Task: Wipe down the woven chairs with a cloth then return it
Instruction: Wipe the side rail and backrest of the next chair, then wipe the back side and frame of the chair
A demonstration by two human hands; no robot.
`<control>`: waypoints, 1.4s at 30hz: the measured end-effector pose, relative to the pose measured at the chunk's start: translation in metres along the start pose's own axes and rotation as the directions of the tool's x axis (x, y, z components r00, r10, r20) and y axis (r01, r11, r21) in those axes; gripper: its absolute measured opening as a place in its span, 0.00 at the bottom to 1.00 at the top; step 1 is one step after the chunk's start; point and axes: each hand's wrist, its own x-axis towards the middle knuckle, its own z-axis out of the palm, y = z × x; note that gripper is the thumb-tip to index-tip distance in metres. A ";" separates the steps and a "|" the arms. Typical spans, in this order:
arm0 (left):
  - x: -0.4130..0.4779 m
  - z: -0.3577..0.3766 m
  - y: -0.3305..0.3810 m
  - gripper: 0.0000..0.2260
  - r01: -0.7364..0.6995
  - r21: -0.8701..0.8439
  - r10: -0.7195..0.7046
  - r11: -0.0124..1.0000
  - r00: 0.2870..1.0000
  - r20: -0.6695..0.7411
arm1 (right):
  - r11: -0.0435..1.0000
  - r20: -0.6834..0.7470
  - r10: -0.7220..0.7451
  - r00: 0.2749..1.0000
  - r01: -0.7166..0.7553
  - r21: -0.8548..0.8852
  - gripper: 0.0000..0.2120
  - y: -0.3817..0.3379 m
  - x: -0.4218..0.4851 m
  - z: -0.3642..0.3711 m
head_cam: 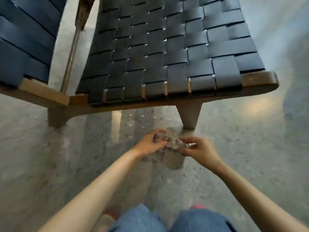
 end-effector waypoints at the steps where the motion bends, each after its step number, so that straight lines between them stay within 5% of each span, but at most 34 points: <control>1: -0.017 -0.007 0.009 0.16 0.003 -0.008 -0.003 1.000 1.000 -0.005 | 1.000 0.011 -0.001 1.000 0.001 -0.002 0.14 -0.017 -0.011 -0.005; 13: -0.286 -0.136 0.187 0.11 -0.017 -0.175 -0.019 0.984 0.978 -0.206 | 0.997 0.164 -0.077 0.983 0.077 0.008 0.12 -0.308 -0.173 -0.141; 22: -0.477 -0.220 0.265 0.23 -0.079 -0.298 -0.031 0.951 0.937 -0.348 | 0.976 0.307 -0.194 0.932 0.214 -0.030 0.11 -0.495 -0.281 -0.176; 27: -0.538 -0.273 0.253 0.26 -0.120 -0.239 0.018 0.964 0.921 -0.390 | 0.948 0.356 -0.289 0.889 0.319 -0.027 0.10 -0.559 -0.305 -0.148; 36: -0.624 -0.390 0.225 0.17 -0.135 -0.069 0.082 0.988 0.858 -0.507 | 0.888 0.158 -0.459 0.874 0.448 0.104 0.08 -0.665 -0.327 -0.078; 42: -0.639 -0.471 0.208 0.11 -0.021 0.254 0.185 0.967 0.743 -0.643 | 0.847 0.156 -0.529 0.834 0.529 0.046 0.07 -0.729 -0.310 -0.044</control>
